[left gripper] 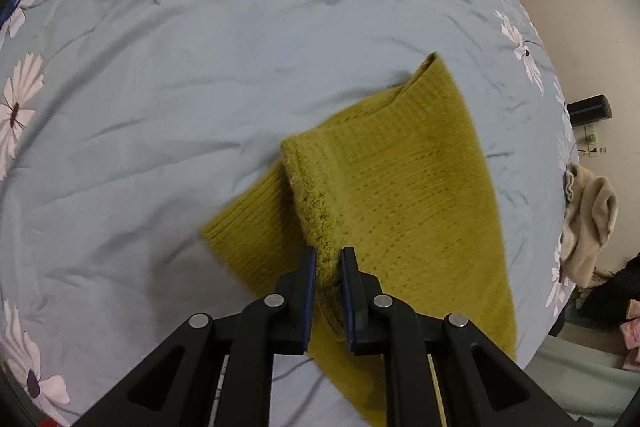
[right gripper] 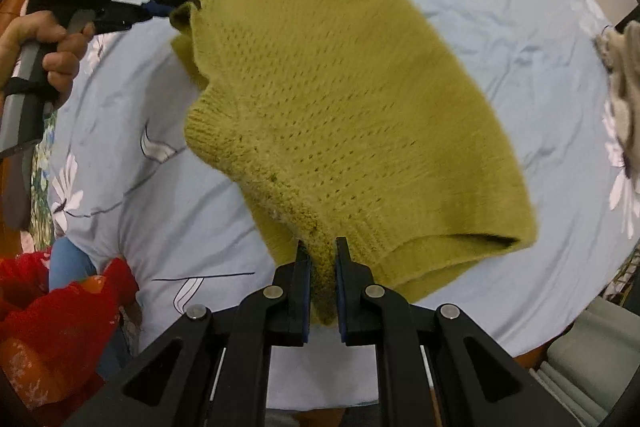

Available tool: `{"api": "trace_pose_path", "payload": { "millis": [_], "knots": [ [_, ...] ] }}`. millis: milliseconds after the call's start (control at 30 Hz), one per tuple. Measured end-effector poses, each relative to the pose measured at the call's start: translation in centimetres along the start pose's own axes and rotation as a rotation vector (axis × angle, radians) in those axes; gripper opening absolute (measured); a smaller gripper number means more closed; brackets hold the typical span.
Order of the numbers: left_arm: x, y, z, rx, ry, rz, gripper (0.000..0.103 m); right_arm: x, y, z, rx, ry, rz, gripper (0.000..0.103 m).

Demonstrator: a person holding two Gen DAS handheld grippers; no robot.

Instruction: Fold clothes

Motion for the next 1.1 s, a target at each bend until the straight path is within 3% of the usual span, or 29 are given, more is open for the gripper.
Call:
{"api": "trace_pose_path", "payload": {
  "millis": [233, 467, 567, 633, 733, 900, 1033, 1100],
  "knots": [
    [-0.8, 3.2, 1.7, 0.037, 0.059, 0.001, 0.013, -0.2, 4.5, 0.9, 0.022, 0.008, 0.057, 0.011],
    [-1.2, 4.9, 2.6, 0.002, 0.048, -0.019, 0.016, -0.5, 6.4, -0.1, 0.039, 0.014, 0.072, 0.012],
    [-1.3, 4.9, 2.9, -0.024, 0.022, -0.021, 0.017, -1.2, 5.9, -0.8, 0.048, 0.001, 0.063, 0.02],
    [-1.5, 4.6, 2.9, -0.023, 0.021, -0.023, 0.018, -1.8, 5.3, -1.5, 0.065, 0.001, 0.062, 0.036],
    [-1.7, 3.7, 2.5, 0.014, 0.055, -0.03, 0.026, -2.6, 4.1, -3.3, 0.072, 0.021, 0.037, 0.038],
    [-2.3, 2.0, 2.0, 0.084, 0.088, -0.065, 0.029, -2.6, 1.8, -8.5, 0.07, 0.192, -0.055, 0.044],
    [-3.2, 0.9, 1.1, 0.077, 0.078, -0.114, 0.029, -2.5, 1.2, -13.6, 0.087, 0.367, -0.116, 0.044],
    [-3.9, 0.7, -0.8, 0.086, 0.134, -0.142, 0.029, -2.5, 1.1, -15.9, 0.106, 0.45, -0.143, 0.045]
  ]
}}
Point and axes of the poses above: each gripper's, at about its wrist camera, not at the fingertips, and y roughly the way its jaws point, z to its left, x to its top, the point moved 1 cm from there along y, roughly the way its jaws point, and after that the axes turned 7 degrees about z, right-handed, at the moved point
